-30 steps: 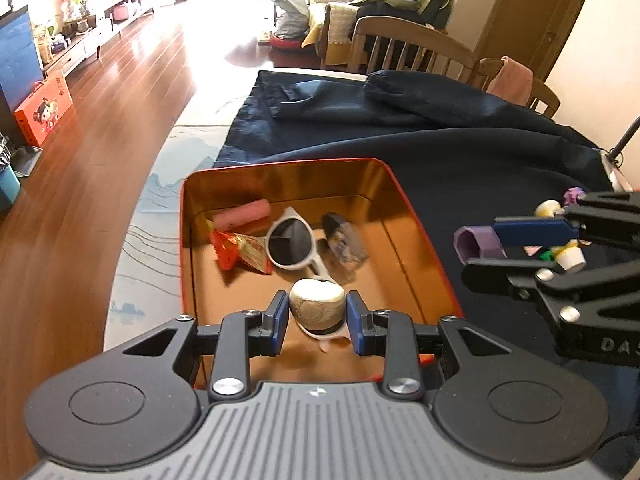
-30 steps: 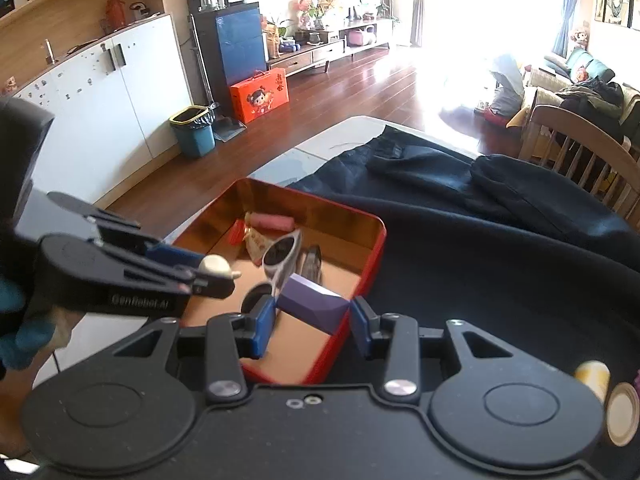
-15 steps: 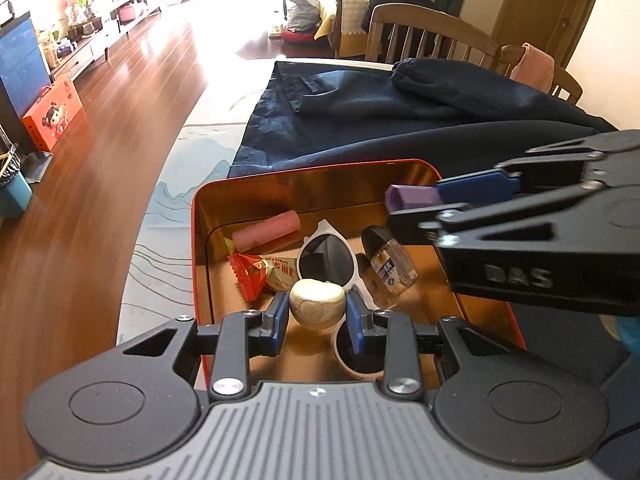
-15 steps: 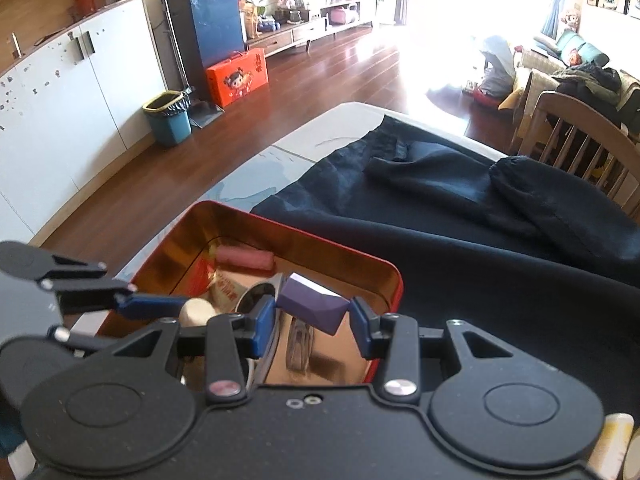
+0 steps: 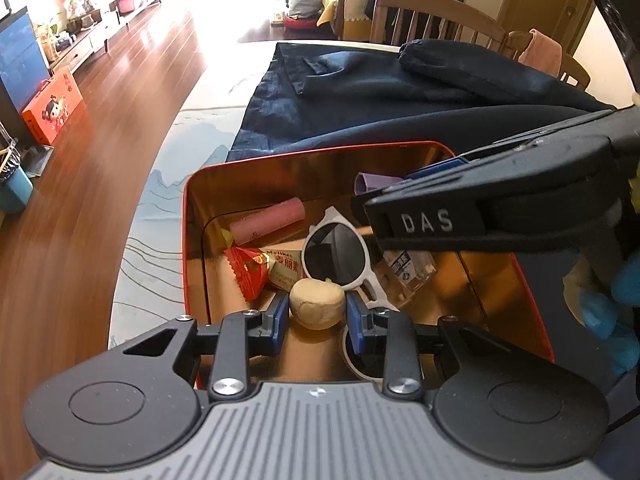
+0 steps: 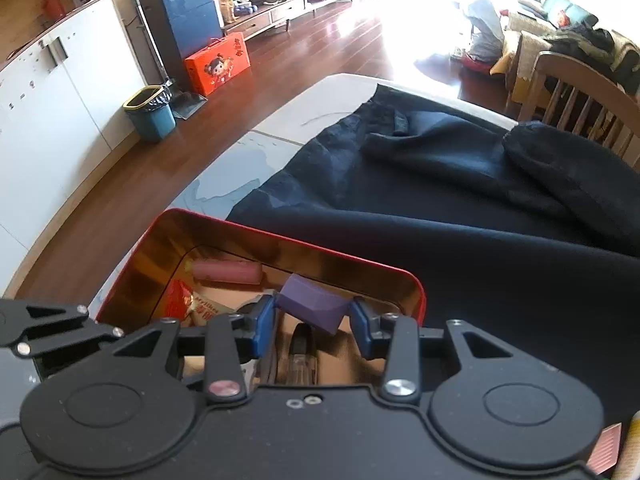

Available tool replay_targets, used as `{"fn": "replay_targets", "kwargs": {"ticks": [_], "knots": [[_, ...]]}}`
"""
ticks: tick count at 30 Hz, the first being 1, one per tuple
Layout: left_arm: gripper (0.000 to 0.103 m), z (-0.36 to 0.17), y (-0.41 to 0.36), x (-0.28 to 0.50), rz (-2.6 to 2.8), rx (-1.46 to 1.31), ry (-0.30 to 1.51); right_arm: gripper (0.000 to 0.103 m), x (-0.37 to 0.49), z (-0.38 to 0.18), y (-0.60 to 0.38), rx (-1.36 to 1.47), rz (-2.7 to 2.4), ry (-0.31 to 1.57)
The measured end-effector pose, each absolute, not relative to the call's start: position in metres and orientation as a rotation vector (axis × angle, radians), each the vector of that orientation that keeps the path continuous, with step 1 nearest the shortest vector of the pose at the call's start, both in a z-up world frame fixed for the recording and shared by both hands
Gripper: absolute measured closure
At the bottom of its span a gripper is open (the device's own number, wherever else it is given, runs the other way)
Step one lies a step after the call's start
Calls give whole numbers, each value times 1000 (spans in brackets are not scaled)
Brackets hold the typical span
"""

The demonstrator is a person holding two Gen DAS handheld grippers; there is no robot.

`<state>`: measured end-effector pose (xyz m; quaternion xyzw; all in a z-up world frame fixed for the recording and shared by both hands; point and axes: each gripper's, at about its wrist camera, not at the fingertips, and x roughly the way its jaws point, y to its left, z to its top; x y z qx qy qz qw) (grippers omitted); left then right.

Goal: Organize rigid objects
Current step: 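Open the left gripper dropping the ball while the right gripper releases the purple block into the box, then move both tools back over the remaining items on the cloth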

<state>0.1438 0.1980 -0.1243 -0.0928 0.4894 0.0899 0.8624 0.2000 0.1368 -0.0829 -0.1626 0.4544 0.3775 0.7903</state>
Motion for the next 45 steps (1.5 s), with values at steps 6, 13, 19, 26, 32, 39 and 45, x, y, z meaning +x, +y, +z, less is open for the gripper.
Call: {"fn": "replay_targets", "kwargs": {"ticks": [6, 13, 19, 26, 32, 39, 45], "knots": [[73, -127, 197, 147, 189, -184, 1029, 63, 203, -89, 138, -347, 806, 999], [73, -128, 192, 149, 196, -158, 1043, 62, 206, -89, 137, -342, 796, 1003], [73, -129, 191, 151, 200, -160, 1055, 57, 203, -89, 135, -345, 798, 1003], [73, -129, 193, 152, 203, -180, 1063, 53, 197, -83, 127, -337, 798, 991], [58, -126, 193, 147, 195, -212, 1055, 45, 189, -70, 114, -314, 808, 973], [46, -112, 188, 136, 184, -233, 1008, 39, 177, -45, 89, -260, 833, 933], [46, -93, 173, 126, 177, -222, 961, 33, 167, -24, 62, -208, 846, 899]]}}
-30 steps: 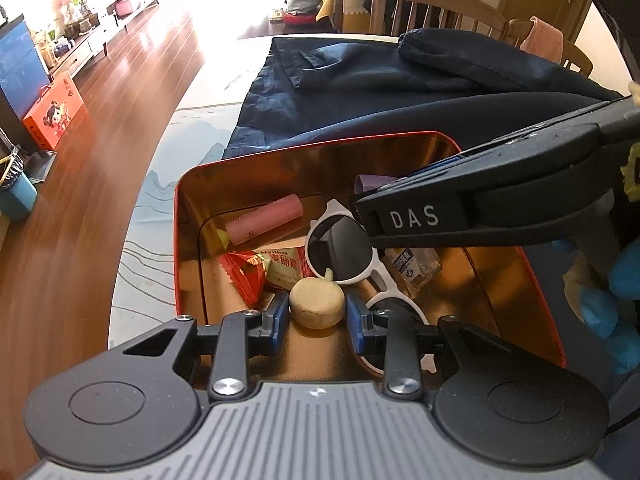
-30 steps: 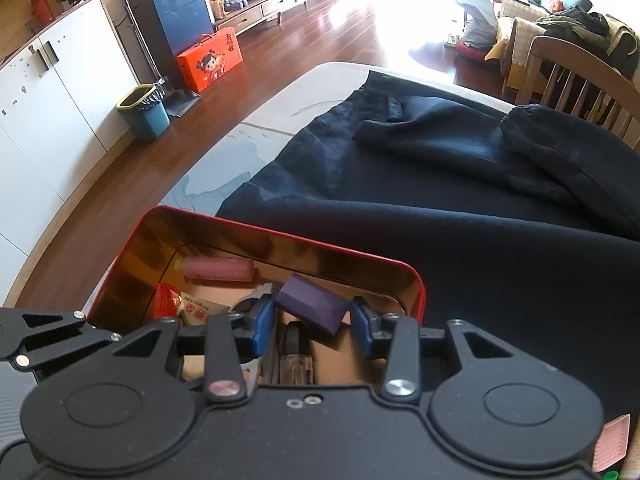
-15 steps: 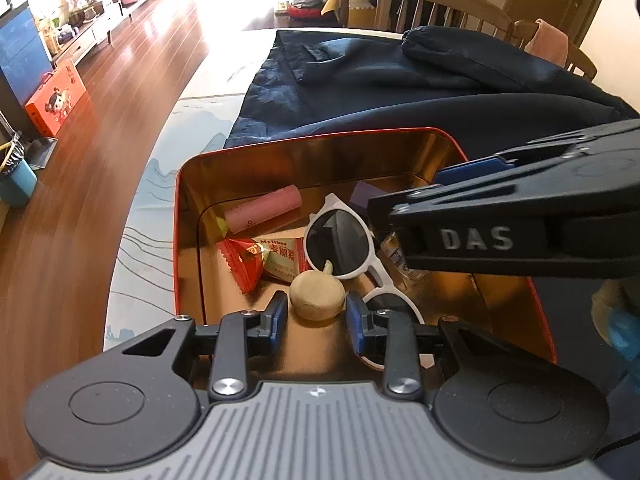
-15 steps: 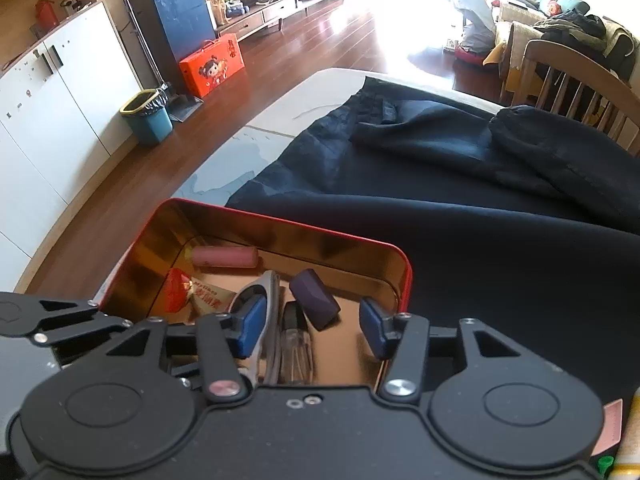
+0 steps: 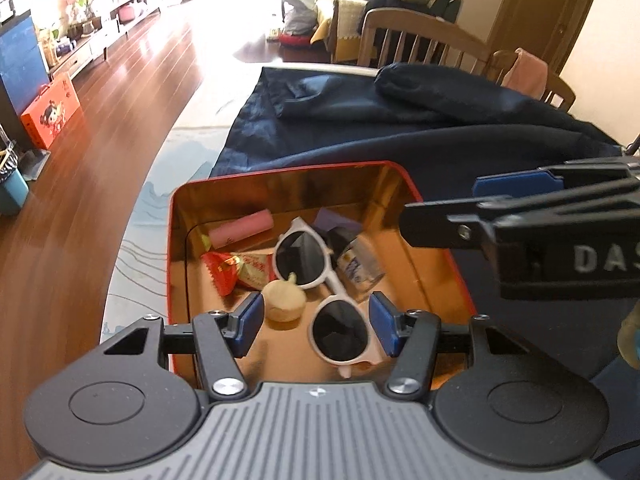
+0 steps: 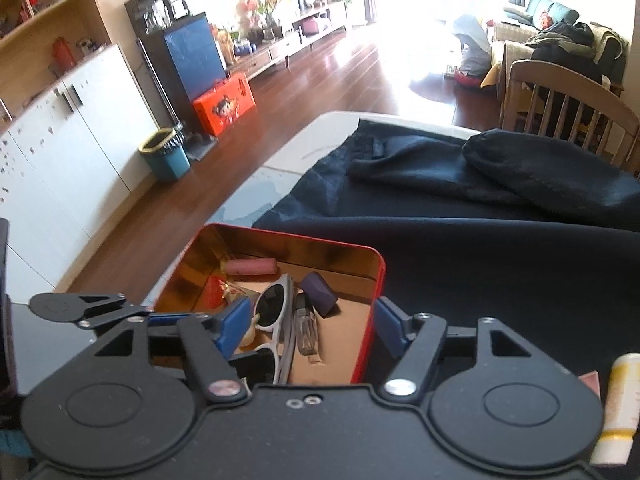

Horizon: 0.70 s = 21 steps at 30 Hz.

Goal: Organize rigid objects
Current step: 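Move both tools back over the remaining items on the cloth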

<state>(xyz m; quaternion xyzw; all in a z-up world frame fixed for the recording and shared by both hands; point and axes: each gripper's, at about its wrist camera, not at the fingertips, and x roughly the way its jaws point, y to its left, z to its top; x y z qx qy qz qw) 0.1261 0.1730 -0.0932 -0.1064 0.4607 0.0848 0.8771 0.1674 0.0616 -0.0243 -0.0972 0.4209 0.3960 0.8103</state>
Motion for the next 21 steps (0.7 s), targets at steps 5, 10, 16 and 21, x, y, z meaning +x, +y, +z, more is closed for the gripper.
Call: {"fn": "replay_targets", "kwargs": {"ticks": [5, 10, 16, 21], "knots": [[46, -79, 155, 122, 161, -202, 929, 25, 160, -13, 32, -172, 839, 876], [37, -68, 134, 122, 148, -180, 891, 18, 156, 1, -5, -139, 831, 846], [36, -56, 102, 126, 124, -177, 865, 13, 155, 8, -53, -125, 816, 829], [32, -50, 70, 132, 108, -154, 845, 5, 160, 7, -97, -123, 785, 818]]}}
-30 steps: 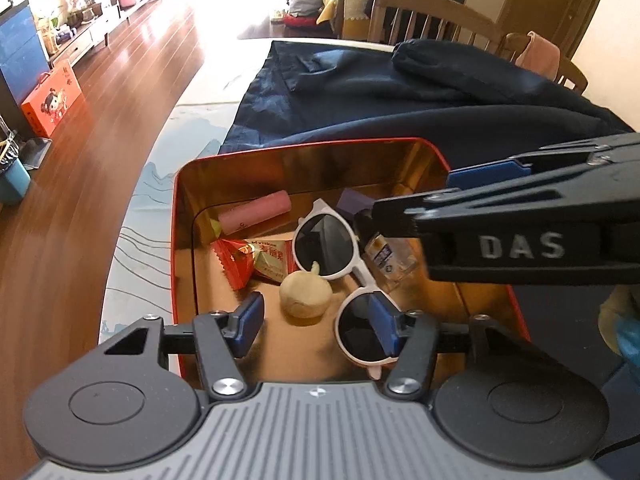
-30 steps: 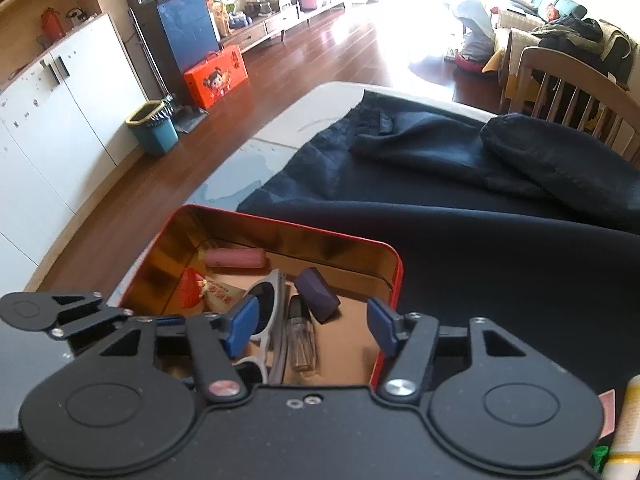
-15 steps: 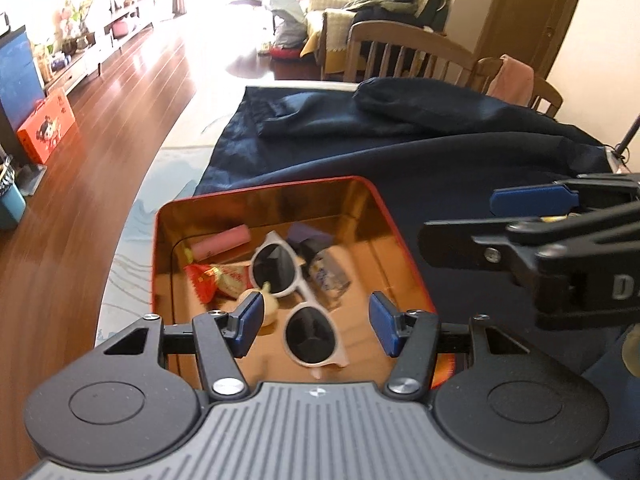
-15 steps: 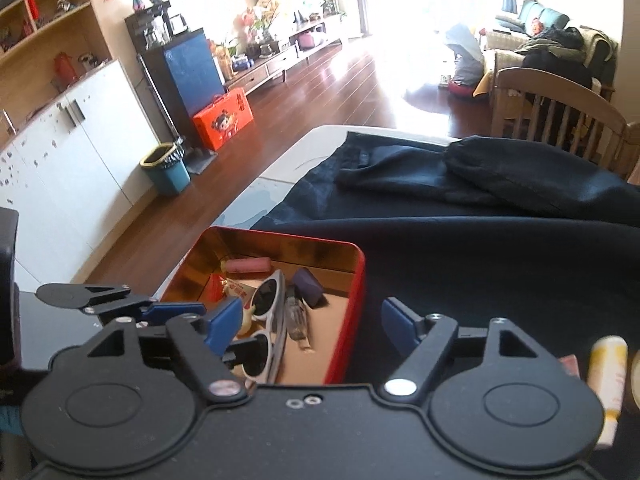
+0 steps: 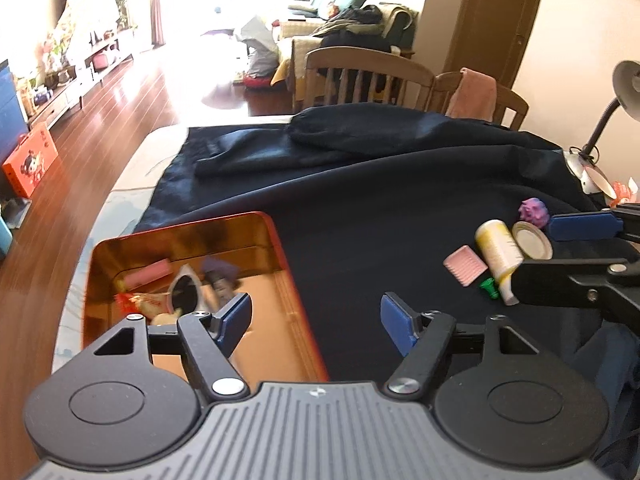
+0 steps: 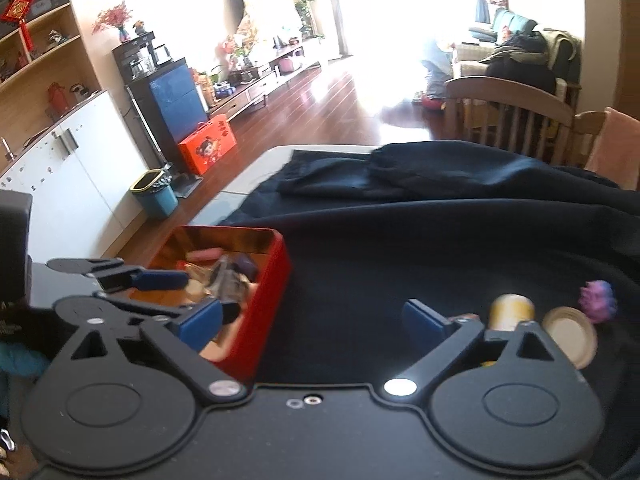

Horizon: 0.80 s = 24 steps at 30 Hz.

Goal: Organize rigid objects
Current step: 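Move both tools back over the remaining items on the cloth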

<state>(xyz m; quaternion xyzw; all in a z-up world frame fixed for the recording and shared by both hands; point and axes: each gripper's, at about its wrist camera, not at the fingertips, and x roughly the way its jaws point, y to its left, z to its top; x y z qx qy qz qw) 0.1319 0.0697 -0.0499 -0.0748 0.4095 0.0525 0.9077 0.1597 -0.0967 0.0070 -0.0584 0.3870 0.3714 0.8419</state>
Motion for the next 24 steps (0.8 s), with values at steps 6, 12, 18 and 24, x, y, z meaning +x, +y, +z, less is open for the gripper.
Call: {"fn": "replay_targets", "kwargs": {"ticks": [6, 12, 18, 24], "knots": [[29, -51, 32, 144, 86, -151, 848, 2, 169, 0, -149, -114, 743, 820], [26, -54, -8, 158, 35, -154, 845, 1, 182, -8, -198, -129, 683, 830], [26, -57, -48, 176, -8, -148, 848, 1, 208, -18, -245, -103, 607, 844], [26, -62, -83, 197, -38, -153, 860, 1, 237, -25, -267, -91, 559, 849]]}}
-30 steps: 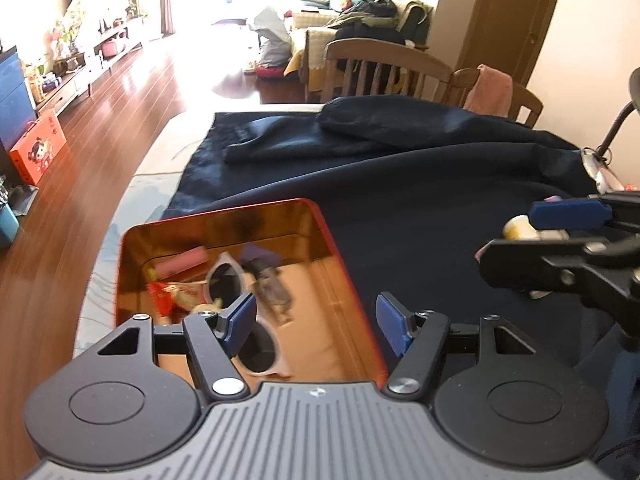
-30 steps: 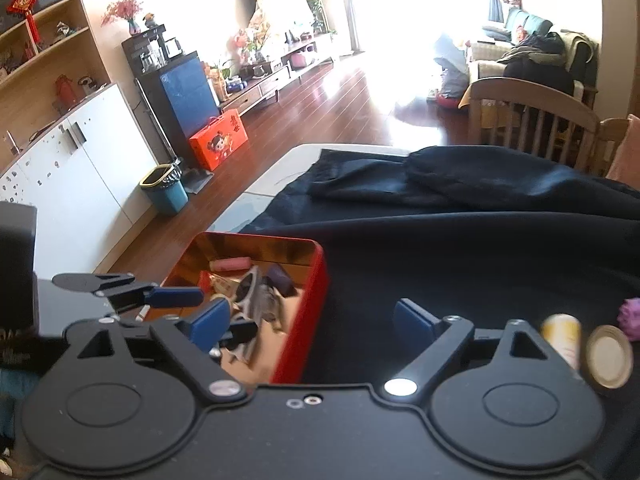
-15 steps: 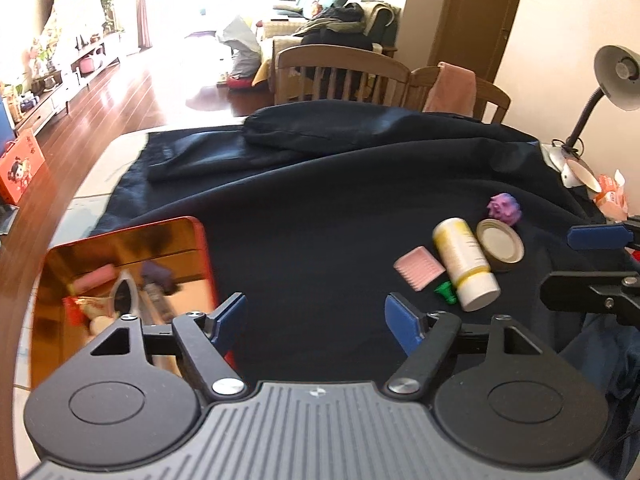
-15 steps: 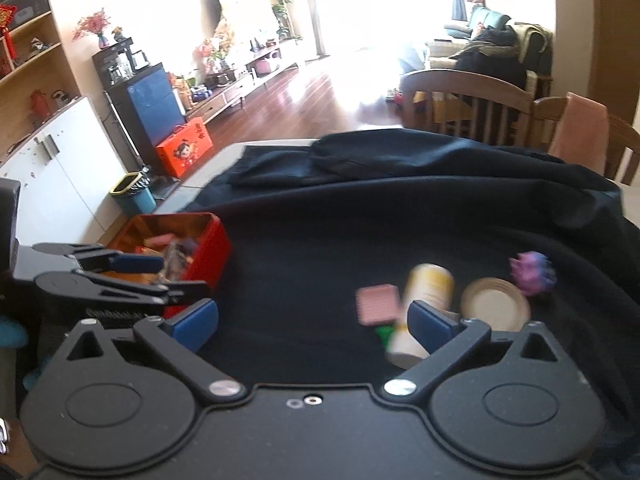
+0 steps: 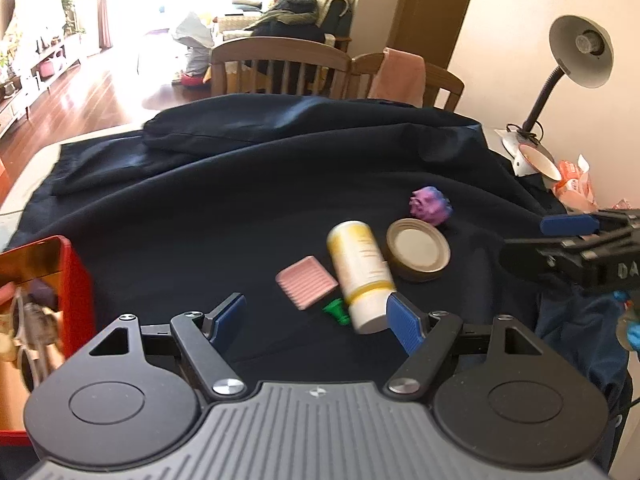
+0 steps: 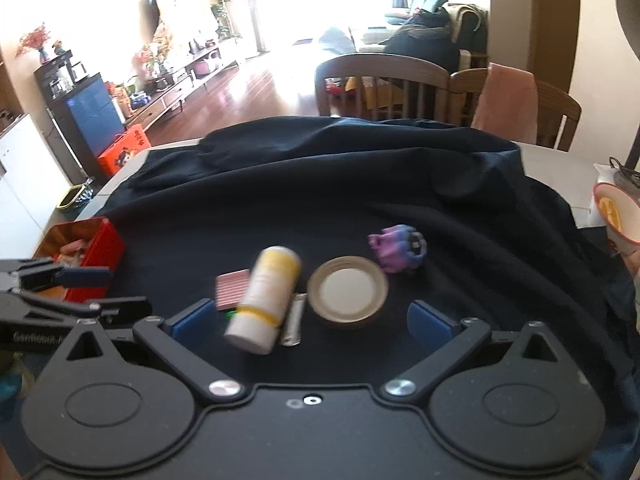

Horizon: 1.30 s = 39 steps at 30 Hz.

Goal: Organize rigid objects
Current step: 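Move both tools back over the remaining items on the cloth, then grasp the white-and-yellow pill bottle with the left gripper while the right gripper grasps the purple toy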

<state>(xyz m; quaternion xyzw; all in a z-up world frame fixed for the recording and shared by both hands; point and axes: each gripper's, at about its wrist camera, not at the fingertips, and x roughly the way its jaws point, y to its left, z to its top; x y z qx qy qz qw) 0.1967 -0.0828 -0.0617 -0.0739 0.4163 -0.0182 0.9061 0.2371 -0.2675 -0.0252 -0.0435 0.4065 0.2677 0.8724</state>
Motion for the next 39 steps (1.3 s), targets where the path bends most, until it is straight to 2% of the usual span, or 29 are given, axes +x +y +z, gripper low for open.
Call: {"fn": "replay_targets", "kwargs": {"ticks": [13, 39], "knots": [[26, -87, -124, 239, -62, -150, 913, 1, 298, -49, -283, -47, 513, 897], [27, -135, -122, 298, -3, -245, 1012, 10, 376, -108, -268, 32, 415, 1017]]}}
